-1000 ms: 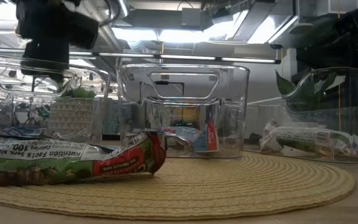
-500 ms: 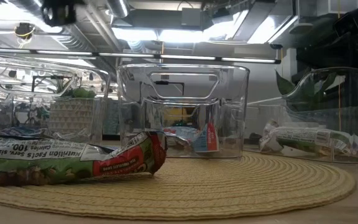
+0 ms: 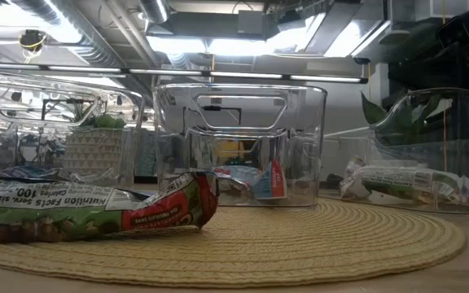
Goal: Pick and place Granola Bars by type
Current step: Put the red granola bar into the middle transparent bin
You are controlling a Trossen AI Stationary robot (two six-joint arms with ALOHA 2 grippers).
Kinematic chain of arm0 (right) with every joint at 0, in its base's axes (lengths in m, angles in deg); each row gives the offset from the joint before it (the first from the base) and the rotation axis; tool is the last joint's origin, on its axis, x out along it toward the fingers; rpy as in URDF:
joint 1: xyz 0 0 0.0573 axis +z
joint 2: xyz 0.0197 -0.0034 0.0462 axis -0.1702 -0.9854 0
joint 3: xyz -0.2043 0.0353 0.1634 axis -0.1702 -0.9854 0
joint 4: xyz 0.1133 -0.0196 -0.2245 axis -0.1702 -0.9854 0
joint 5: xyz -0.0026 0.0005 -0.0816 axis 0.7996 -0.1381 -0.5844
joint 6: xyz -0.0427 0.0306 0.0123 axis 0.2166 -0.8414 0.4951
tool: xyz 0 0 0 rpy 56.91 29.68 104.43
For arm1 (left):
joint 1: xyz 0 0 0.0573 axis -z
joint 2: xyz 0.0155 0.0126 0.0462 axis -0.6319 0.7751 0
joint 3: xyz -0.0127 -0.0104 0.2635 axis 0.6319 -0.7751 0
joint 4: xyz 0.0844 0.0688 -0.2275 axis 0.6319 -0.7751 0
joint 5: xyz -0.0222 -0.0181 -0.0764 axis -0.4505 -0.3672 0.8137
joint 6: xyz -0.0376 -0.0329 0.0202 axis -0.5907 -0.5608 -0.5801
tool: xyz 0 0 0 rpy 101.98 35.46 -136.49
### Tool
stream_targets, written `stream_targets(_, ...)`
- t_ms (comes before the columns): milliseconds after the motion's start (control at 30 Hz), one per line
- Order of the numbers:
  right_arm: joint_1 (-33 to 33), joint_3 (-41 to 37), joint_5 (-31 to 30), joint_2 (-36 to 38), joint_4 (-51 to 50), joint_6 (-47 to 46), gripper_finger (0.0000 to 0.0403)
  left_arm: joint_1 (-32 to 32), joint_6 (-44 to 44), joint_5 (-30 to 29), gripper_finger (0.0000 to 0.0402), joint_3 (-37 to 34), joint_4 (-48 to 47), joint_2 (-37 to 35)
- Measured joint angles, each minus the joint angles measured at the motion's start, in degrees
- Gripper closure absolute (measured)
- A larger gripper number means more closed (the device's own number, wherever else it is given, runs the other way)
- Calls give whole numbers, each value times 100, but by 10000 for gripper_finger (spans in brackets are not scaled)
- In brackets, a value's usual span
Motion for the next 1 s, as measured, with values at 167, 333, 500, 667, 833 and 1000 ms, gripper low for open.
stream_targets(167,0,2,0,1,0,0,372,134,231,57,284,416,-42,308)
stream_targets(333,0,0,0,1,0,0,372,361,283,259,284,733,-43,616)
stream_targets(500,0,0,0,1,-2,0,372,699,386,479,284,1298,-60,1159)
stream_targets(667,0,0,0,0,0,0,372,909,703,509,284,1843,-207,1638)
stream_targets(833,0,0,0,0,0,0,372,934,731,508,284,1901,-229,1830)
stream_targets(1000,0,0,0,1,-1,0,372,955,637,465,284,1875,-228,1996)
